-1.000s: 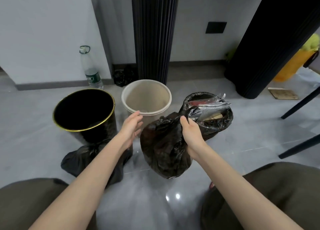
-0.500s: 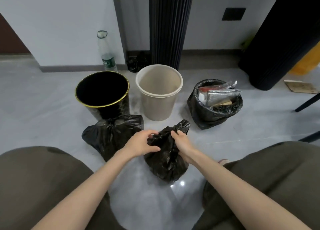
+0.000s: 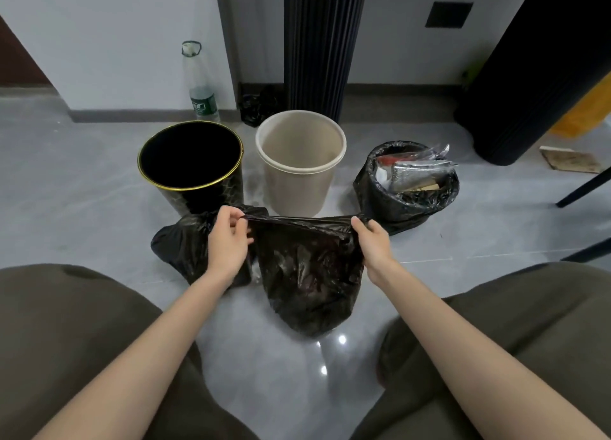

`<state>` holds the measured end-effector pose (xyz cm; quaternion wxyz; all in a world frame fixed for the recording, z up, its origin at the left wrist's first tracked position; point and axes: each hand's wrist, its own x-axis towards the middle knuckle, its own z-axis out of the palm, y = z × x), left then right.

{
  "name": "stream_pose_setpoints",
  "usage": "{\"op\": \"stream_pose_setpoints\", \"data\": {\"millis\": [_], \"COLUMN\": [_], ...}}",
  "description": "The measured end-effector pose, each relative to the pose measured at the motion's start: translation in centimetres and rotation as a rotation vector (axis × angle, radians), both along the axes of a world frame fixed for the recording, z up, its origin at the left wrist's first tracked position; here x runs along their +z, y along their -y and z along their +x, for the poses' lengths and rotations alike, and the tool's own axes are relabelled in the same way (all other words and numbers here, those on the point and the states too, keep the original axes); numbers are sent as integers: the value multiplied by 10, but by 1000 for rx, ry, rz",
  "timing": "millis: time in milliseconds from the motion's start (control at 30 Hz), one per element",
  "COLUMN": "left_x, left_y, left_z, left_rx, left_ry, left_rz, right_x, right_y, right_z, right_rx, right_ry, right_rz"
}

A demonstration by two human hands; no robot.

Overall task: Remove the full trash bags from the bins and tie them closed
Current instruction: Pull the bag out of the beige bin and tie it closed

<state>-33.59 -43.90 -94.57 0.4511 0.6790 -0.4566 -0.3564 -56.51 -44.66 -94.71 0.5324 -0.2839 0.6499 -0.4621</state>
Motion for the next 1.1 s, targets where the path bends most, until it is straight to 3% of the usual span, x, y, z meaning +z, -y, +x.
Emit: {"op": "stream_pose_setpoints", "data": {"millis": [100,267,333,433,533,600,667,767,933,1100], "left_x": [-3,-8,-4,2,6,2,-10,-32,-45,-47], "left_y": [-1,0,-2,-12,-21,-23,-23,-14,12,30], "left_z": [5,14,14,10,-5,-18,-31,-38,-25,-26], "left_rx": [-5,116,157,125,-289,-652,-848,-864,-751,-672], "left_ry": [116,-83,49,458,630,847,998,1067,1358,1433], "left_rz": [-22,122,87,-135,-327,-372,-398,-208,105,181], "right_x": [0,2,4,5,6,7,8,8,2,0], "right_y": [2,5,5,6,8,9,10,11,15,25], "right_z": [-8,-11,-11,-10,-12,-13,-14,-16,-23,-26], "right_rx": [-67,-49,-13,45,51,35,21,23,-1,-134], "right_ry": [-78,-114,-117,-69,37,101,165,215,290,495], "right_rz": [-27,-20,-21,-3,35,61,84,126,141,208]}}
